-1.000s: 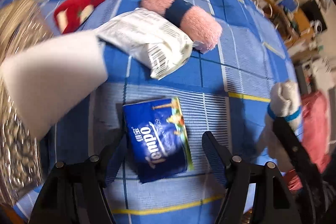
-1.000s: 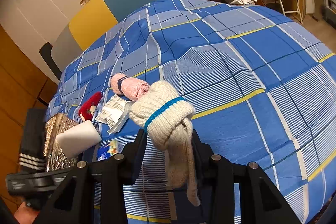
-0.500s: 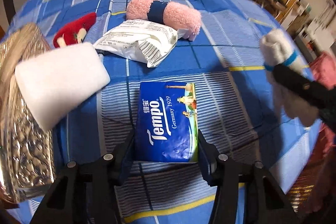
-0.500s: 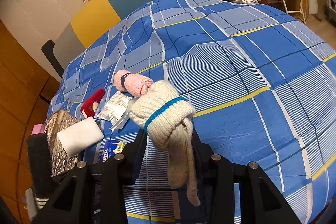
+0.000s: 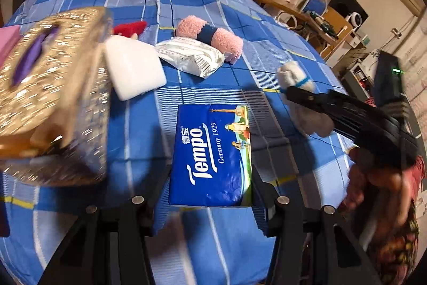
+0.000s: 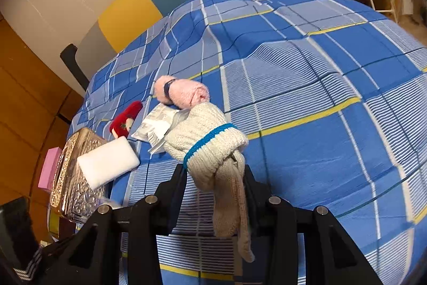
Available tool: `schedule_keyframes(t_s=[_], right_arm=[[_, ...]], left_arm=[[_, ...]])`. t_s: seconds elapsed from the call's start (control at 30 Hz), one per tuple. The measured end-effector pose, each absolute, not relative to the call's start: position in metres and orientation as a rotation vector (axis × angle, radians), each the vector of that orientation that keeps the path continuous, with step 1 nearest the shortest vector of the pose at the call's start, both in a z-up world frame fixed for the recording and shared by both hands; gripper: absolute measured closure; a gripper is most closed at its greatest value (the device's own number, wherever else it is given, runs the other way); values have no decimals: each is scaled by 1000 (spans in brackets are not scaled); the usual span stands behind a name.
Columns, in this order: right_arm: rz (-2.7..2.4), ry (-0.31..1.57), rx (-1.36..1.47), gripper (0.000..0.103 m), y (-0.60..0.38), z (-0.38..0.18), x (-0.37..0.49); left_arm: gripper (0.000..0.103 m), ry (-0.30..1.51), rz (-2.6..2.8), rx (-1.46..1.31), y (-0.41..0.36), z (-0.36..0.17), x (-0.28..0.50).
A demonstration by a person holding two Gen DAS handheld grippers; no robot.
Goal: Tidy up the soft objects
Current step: 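Carry the Tempo tissue pack into the gold tray and open the left tool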
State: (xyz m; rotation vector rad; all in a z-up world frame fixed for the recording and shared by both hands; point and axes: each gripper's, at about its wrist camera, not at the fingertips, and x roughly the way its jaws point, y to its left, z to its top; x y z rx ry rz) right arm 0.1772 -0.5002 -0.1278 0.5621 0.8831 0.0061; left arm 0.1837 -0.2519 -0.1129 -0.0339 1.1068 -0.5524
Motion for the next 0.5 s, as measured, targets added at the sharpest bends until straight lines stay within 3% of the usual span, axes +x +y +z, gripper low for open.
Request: schedule_keyframes(t_s=[0.5], right_arm=[[33,839,476,62,-479,-122,173]], left_arm=[[50,943,-453,-121,-111,-57,165]])
